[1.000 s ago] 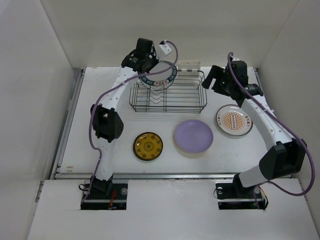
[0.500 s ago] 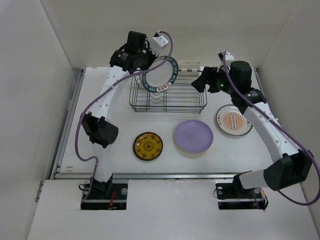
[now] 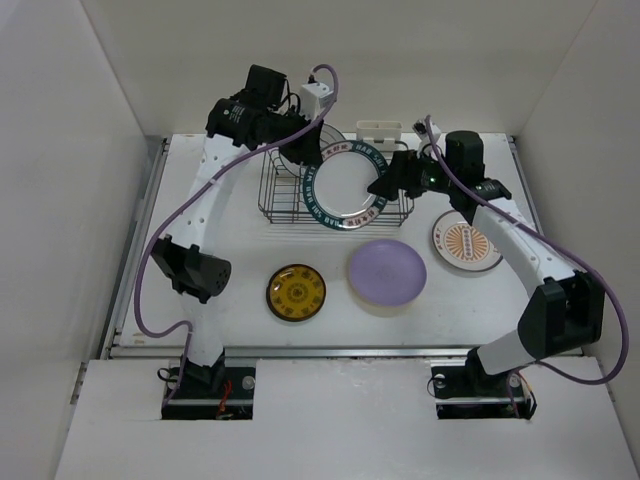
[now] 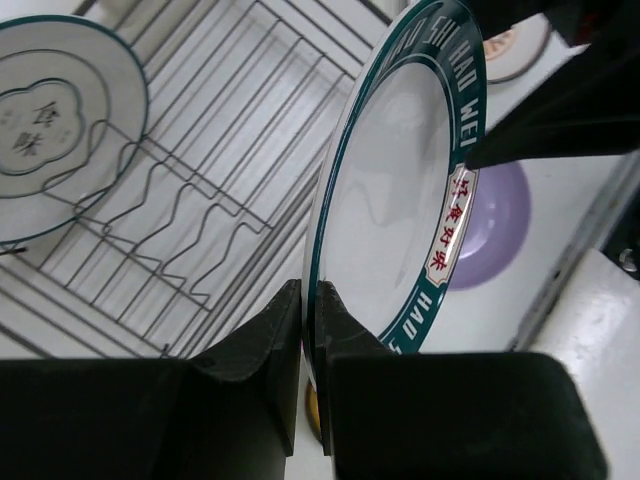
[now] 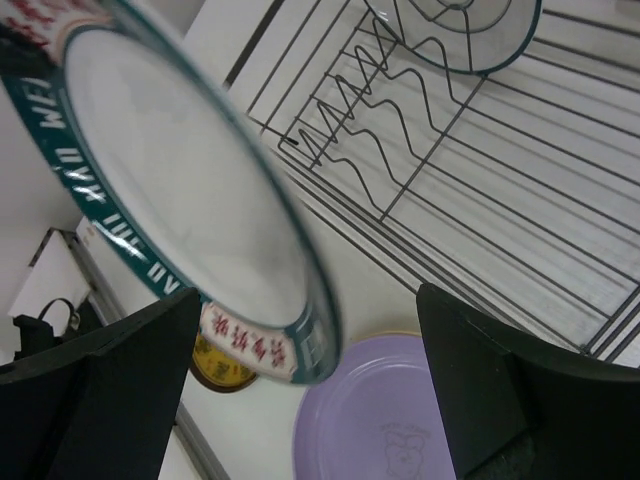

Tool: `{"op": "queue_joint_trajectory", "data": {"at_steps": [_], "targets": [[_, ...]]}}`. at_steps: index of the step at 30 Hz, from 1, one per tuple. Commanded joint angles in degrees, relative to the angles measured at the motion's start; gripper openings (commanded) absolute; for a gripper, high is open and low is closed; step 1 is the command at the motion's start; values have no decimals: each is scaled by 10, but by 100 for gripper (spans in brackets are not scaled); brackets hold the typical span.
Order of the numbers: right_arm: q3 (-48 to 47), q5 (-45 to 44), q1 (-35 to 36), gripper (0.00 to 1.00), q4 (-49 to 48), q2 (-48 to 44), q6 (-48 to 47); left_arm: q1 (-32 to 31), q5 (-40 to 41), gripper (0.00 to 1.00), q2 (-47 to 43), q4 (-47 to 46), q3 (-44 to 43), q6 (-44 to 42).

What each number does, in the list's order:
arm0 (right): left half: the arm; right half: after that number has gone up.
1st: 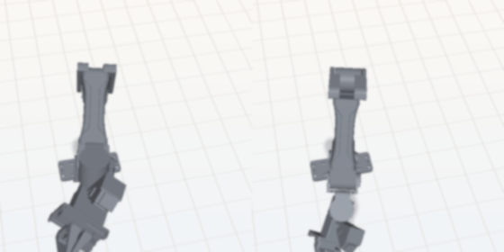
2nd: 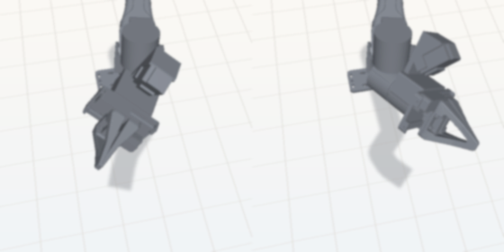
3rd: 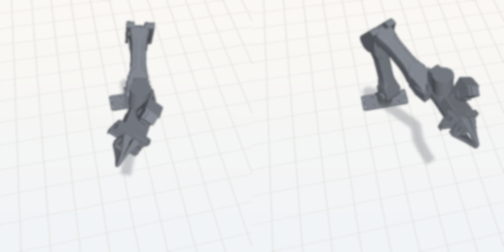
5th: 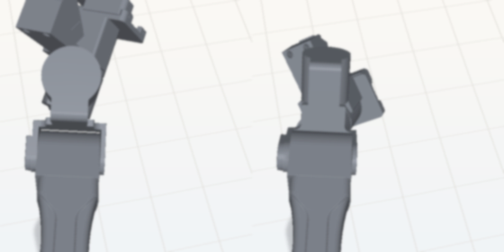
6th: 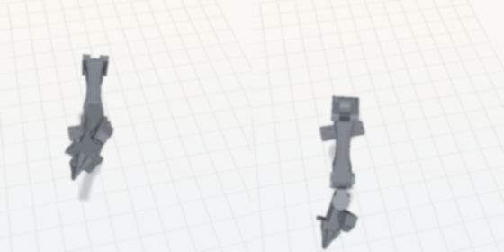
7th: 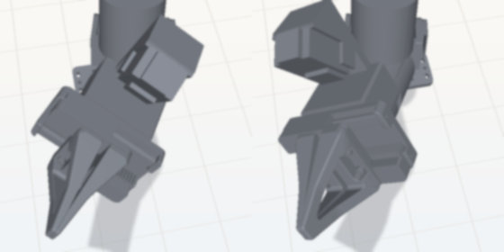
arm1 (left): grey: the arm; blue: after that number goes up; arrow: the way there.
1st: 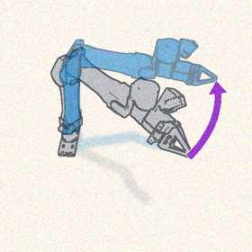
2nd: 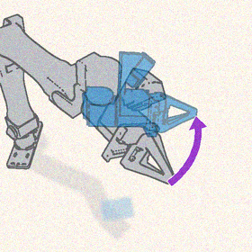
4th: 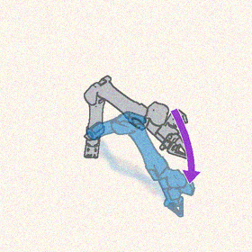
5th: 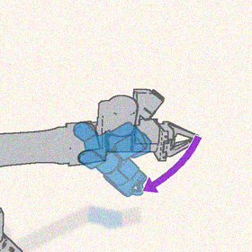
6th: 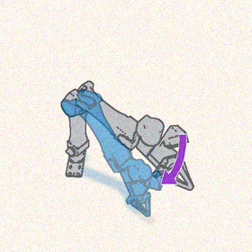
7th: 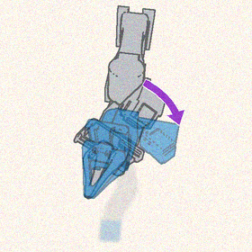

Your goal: Unload the plates from the dish rack

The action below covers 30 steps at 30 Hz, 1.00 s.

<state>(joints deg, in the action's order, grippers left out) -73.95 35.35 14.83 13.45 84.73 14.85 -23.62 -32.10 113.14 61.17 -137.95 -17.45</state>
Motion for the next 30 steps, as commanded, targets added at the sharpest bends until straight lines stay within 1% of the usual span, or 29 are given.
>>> {"op": "queue_joint_trajectory", "data": {"at_steps": [1,3,4,5,7,8,9,10,11,12,13,14,15,16,17,18,19,22,24,25,26,27,28,29,30], "targets": [[13,43,-9,94,-69,-4,20,-3,-97,0,-47,1,1,23],[21,73,-9,89,-92,-4,26,-3,-116,0,-47,1,18,29],[21,86,-9,79,-98,3,34,-3,-138,0,-47,1,18,29],[26,99,-9,72,-98,3,43,-3,-151,0,-47,1,24,34],[26,110,-9,54,-111,3,48,-3,-170,0,-47,1,29,40],[31,116,-15,31,-111,3,54,-3,-170,0,-47,1,30,45],[31,116,-15,19,-117,3,55,-3,-159,0,-47,-6,30,45],[37,116,-15,9,-117,-3,61,-3,-143,0,-47,-15,30,56],[37,116,-15,0,-117,-11,67,-3,-103,0,-47,-15,30,61],[37,116,-20,0,-117,-11,67,-3,-79,0,-47,-22,30,67],[44,111,-20,0,-117,-18,73,-3,-55,2,-47,-29,36,67],[44,111,-26,0,-117,-18,83,-3,-31,15,-47,-34,36,77],[50,111,-26,0,-117,-24,90,-3,13,19,-47,-34,42,84],[50,104,-32,0,-117,-24,99,-3,30,30,-47,-41,42,90],[50,104,-42,0,-117,-24,109,-3,48,51,-47,-52,42,98],[50,104,-47,0,-122,-24,130,-3,84,71,-47,-57,42,107],[55,104,-59,0,-122,-24,141,-3,101,100,-47,-67,42,121],[61,104,-77,0,-139,-24,190,-3,169,100,-47,-75,27,141],[66,76,-100,0,-131,-24,210,-3,209,100,-47,-86,7,149],[66,61,-110,0,-120,-24,229,-3,257,100,-47,-86,1,149],[66,25,-137,0,-95,-30,249,-3,309,100,-42,-91,-11,149],[66,10,-152,0,-86,-38,250,-3,310,100,-42,-91,-11,149],[73,-6,-168,0,-75,-44,264,-3,333,100,-42,-91,-17,139],[73,-37,-201,0,-65,-51,270,-3,372,100,-42,-91,-17,132],[87,-53,-218,0,-57,-60,275,-3,389,100,-42,-91,-17,124]]}}
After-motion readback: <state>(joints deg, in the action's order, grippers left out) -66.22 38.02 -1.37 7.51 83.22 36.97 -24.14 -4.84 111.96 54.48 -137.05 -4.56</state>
